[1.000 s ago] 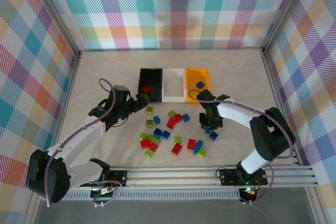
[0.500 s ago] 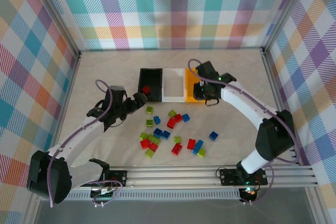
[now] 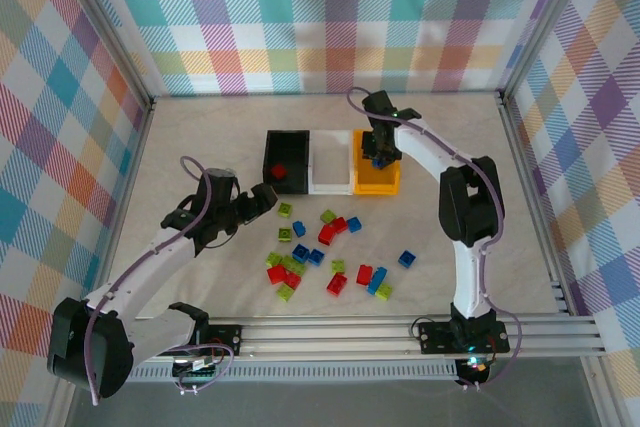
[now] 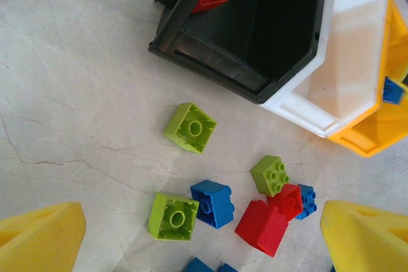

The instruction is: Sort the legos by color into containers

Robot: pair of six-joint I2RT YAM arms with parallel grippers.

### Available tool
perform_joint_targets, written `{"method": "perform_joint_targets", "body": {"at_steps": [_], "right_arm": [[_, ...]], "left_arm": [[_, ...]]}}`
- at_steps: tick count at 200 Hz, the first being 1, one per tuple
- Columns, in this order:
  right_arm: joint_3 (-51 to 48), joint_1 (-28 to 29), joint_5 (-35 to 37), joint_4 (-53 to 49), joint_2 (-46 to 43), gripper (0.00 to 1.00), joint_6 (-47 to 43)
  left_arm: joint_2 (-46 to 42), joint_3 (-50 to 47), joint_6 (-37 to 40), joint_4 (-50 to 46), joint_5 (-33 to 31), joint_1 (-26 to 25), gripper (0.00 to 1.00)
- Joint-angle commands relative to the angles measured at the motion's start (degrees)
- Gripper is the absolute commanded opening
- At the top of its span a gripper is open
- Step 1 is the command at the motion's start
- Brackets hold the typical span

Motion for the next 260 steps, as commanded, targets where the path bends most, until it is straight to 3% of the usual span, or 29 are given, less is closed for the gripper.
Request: {"method": "perform_joint_targets", "body": {"at_steps": [1, 33, 58, 119, 176, 260], "right_arm": [[2.4, 0.2, -0.7, -0.4, -2.1, 0.48, -0.4], [-1.7, 0.2, -2.7, 1.8, -7.8, 0.57, -0.2], [-9.9, 1.3, -5.2, 5.7, -14.2, 0.59, 0.8], [-28.4, 4.0, -7.9, 14.7, -25.7, 0.60, 4.0], [-32.0, 3.9, -6.9, 15.6, -28.7, 0.60, 3.7], [-33.9, 2.3, -6.8, 16.3, -32.8, 0.60, 3.6]], "left_arm": [[-0.1, -0.7, 1.5, -1.0, 0.5, 0.3, 0.95], [1.5, 0.1, 2.3, -0.5, 1.2, 0.3, 0.95], [4.1, 1.7, 4.6, -1.5, 1.3, -1.0, 0.88], [20.1, 10.4, 12.4, -5.8, -12.5, -12.1, 0.82], [29.5, 15.4, 17.2, -2.3, -24.9, -15.1, 0.74], [38.6, 19.3, 18.6, -0.9, -26.5, -15.1, 0.70]]}}
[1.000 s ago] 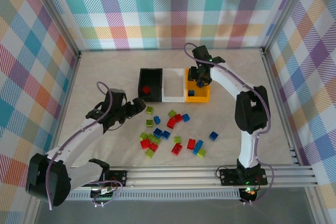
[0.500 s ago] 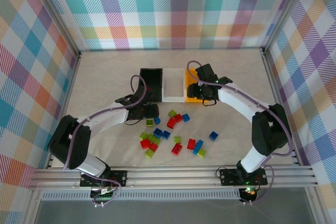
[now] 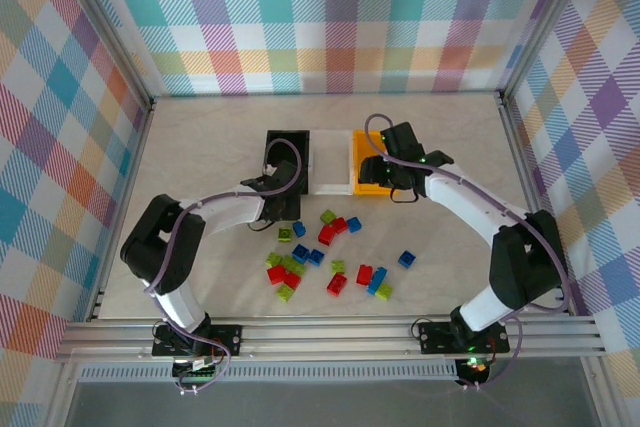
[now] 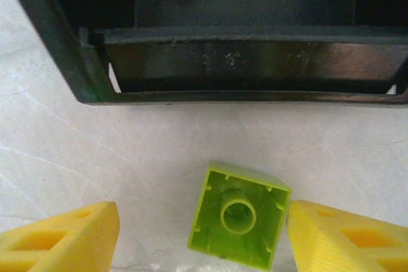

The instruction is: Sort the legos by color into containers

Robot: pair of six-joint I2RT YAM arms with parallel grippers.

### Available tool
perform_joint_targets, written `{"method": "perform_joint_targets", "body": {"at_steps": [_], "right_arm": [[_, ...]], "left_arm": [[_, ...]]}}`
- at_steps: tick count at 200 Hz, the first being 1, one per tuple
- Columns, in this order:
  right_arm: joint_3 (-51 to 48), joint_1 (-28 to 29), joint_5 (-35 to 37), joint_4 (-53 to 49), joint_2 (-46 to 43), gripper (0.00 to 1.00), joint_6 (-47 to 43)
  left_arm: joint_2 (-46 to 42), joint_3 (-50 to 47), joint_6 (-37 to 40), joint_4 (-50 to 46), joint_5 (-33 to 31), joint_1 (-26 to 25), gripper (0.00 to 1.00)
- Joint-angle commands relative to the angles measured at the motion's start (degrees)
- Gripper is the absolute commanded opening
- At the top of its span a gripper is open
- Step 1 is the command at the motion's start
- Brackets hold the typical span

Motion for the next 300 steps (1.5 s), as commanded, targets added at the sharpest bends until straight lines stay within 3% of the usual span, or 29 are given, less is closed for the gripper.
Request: {"method": "perform_joint_targets", "body": {"at_steps": [1, 37, 104, 136, 168, 189, 271, 283, 300], "right_arm": [[-0.8, -0.8, 0.1, 1.1, -2.5, 0.60, 0.2], [-0.7, -1.2, 0.0, 0.8, -3.4, 0.61, 0.0], [-0.6, -1.4, 0.1, 0.3, -3.5, 0.61, 0.1], [-0.8, -1.4, 0.2, 0.4, -3.6, 0.60, 0.5], [-1.9, -1.4, 0.0, 0.8, -4.2, 0.60, 0.9], [-3.8, -1.4, -0.2, 1.5, -5.0, 0.60, 1.4], [-9.4, -1.5, -1.3, 1.6, -8.2, 0.61, 2.7], [-9.8, -1.4, -1.3, 1.6, -8.6, 0.61, 2.7], [-10.0, -1.5, -1.4, 1.5, -8.9, 0.61, 2.5]], "left_arm": [[1.9, 1.8, 1.2, 0.7, -1.7, -0.6, 0.71], [3.6, 2.2, 1.7, 2.3, -1.4, -0.6, 0.67], [4.7, 2.6, 2.5, 2.7, -1.9, -0.6, 0.37], [0.1, 1.8, 0.9, 0.4, -0.4, -1.1, 0.29], [-8.0, 3.6, -0.5, -2.8, 2.0, -4.2, 0.30], [-7.6, 9.5, -1.7, -4.4, 5.6, -4.7, 0.31], [17.7, 41.6, -0.4, -14.2, 4.6, -2.8, 0.30], [20.0, 44.8, 0.0, -15.8, 4.7, -2.7, 0.33], [22.1, 47.7, 0.0, -17.3, 4.4, -2.8, 0.45]]}}
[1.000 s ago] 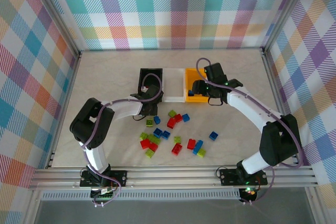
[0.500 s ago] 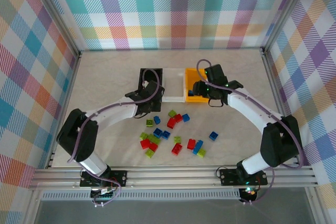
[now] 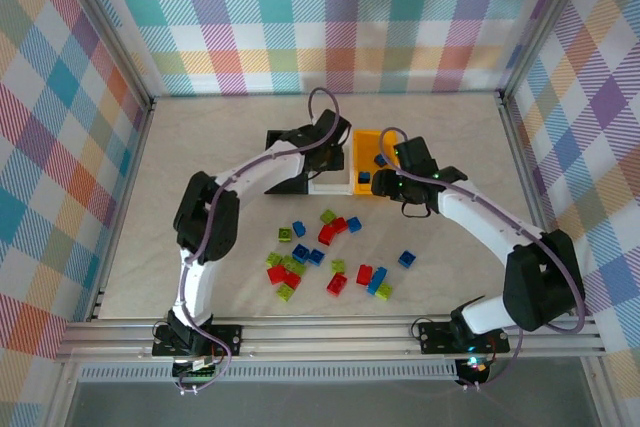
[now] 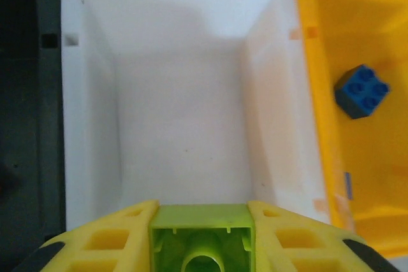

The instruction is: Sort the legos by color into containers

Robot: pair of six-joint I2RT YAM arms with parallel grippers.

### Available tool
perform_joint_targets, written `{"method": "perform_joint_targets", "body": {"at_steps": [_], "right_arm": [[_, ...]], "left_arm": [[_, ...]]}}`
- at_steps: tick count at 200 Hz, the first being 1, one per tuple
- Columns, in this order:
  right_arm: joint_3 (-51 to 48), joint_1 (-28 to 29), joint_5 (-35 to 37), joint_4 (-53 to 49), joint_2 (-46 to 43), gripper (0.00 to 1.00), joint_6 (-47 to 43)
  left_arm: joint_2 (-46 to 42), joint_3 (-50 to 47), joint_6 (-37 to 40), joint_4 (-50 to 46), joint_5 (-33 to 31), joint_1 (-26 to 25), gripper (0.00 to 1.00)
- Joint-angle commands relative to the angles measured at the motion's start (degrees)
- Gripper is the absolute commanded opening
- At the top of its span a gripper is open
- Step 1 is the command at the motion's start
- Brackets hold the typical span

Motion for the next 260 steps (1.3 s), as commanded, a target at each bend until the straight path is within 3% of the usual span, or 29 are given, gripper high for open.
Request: {"method": "perform_joint_targets", "body": {"at_steps": [1, 25, 62, 112, 135, 188, 260], "right_arm": [[-0.7, -0.3, -1.2, 0.6, -1.5, 0.61, 0.6], [-0.7, -0.3, -2.2, -0.3, -1.7, 0.63, 0.2], [-0.9, -0.3, -3.1, -3.1, -2.3, 0.64, -0.6], [-6.2, -0.2, -5.9, -9.8, -3.2, 0.63, 1.7], [-8.3, -0.2, -5.9, -14.3, -3.7, 0.64, 3.4], [-6.7, -0.2, -3.7, -25.6, -4.0, 0.68, 7.6], [-5.4, -0.3, -6.7, -27.8, 5.4, 0.69, 9.5]], "left_arm": [[1.6, 4.9, 0.8, -5.7, -0.7, 0.5, 0.46], [1.9, 6.4, 0.5, -6.0, -0.2, 0.5, 0.60], [-3.6, 3.8, -1.0, -4.1, 2.7, 0.4, 0.69], [-21.2, -16.0, -5.6, 5.5, 9.5, 0.4, 0.81], [-29.2, -27.0, -8.1, 10.3, 10.8, 0.4, 1.00], [-40.7, -42.9, -12.2, 16.0, 10.4, 0.7, 1.00], [-45.8, -50.4, -12.3, 19.1, 13.1, 3.9, 1.00]]}}
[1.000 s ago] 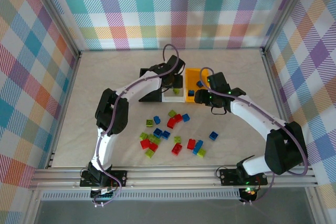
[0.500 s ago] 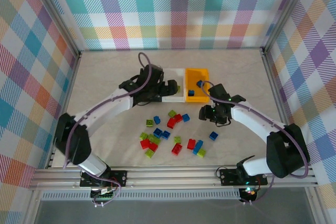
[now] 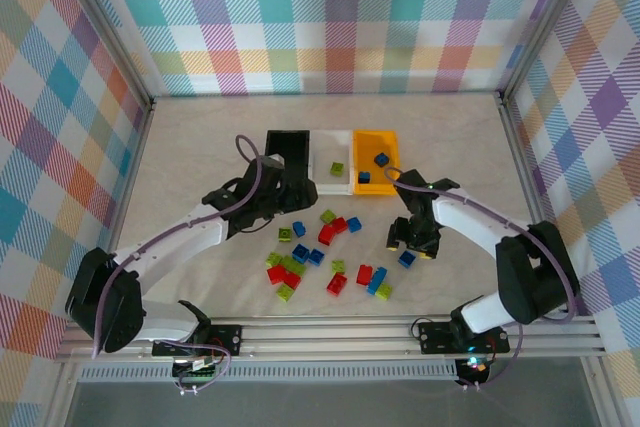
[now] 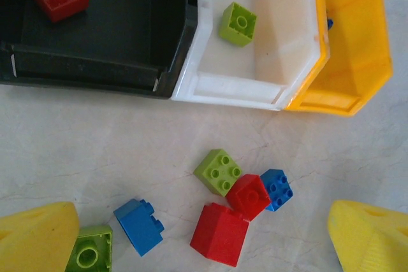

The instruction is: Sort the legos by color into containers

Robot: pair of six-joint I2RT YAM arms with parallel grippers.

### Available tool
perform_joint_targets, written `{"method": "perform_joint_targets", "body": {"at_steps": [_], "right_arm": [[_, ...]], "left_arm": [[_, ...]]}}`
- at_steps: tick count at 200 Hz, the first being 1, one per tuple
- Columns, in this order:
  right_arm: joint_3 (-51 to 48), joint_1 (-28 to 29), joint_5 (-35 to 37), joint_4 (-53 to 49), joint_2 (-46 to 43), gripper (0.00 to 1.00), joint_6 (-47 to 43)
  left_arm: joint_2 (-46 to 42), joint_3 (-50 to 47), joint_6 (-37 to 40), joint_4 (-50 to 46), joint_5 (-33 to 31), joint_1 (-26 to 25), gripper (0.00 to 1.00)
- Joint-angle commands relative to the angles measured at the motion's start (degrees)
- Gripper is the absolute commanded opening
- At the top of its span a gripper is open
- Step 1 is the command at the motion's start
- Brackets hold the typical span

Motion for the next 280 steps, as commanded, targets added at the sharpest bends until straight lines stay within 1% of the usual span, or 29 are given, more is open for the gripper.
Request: {"method": "perform_joint_targets", "body": {"at_steps": [1, 42, 78, 117, 143, 166, 190, 222, 246, 261, 280], "right_arm": [[1.9, -0.2, -1.8, -2.4, 2.0, 0.69, 1.9], [3.0, -0.2, -2.0, -2.1, 6.4, 0.69, 2.2], [2.8, -0.3, -2.4, -2.0, 9.5, 0.64, 1.3], [2.3, -0.3, -3.3, -1.4, 10.0, 0.52, 0.9], [2.9, -0.2, -3.3, -1.2, 8.7, 0.44, 0.2], [4.5, -0.3, -3.6, -1.5, 6.6, 0.40, -1.0], [9.7, -0.3, -2.9, -1.8, 3.6, 0.39, -4.0], [17.6, -0.3, -0.8, 2.3, 3.3, 0.38, -6.5], [23.3, -0.4, 4.6, 7.8, 7.1, 0.39, -8.3], [26.7, -0.6, 8.3, 11.1, 11.8, 0.39, -9.5], [31.9, -1.2, 10.7, 14.1, 18.0, 0.39, -10.1]], "left_arm": [[-1.9, -1.8, -0.7, 2.9, 1.9, 1.2, 1.00], [-3.2, -4.0, -0.7, 3.7, 2.1, 2.4, 1.00], [-4.5, -4.5, -0.1, 3.2, 2.1, 3.2, 1.00], [-4.5, -4.5, -0.1, 3.0, 2.0, 3.8, 1.00], [-4.6, -4.5, -0.4, 3.1, 2.5, 4.2, 1.00], [-4.7, -4.5, -0.6, 2.7, 2.8, 4.7, 1.00], [-5.3, -4.2, -0.1, 1.2, 2.6, 5.8, 1.00], [-6.5, -5.7, -1.3, 1.9, 6.0, 8.2, 1.00], [-7.8, -7.0, -1.4, 2.3, 6.2, 8.6, 1.00], [-8.8, -7.7, -1.3, 2.3, 5.9, 8.7, 1.00], [-10.0, -8.1, -1.4, 2.0, 5.7, 9.0, 1.00]]}}
